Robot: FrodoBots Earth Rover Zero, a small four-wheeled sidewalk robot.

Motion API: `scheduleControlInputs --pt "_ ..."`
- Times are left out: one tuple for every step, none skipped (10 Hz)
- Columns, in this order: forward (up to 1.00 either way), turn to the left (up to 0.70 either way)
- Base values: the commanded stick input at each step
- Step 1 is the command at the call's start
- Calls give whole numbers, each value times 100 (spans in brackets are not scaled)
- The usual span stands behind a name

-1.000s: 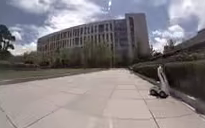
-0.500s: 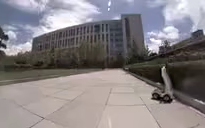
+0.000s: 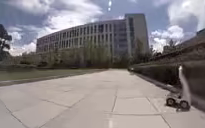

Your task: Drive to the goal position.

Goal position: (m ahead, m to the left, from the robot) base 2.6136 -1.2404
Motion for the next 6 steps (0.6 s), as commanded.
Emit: scheduleControlInputs --pt "70 8" --pt "70 1" --pt "70 0" --pt "70 0" --pt "70 0" --pt "70 0"
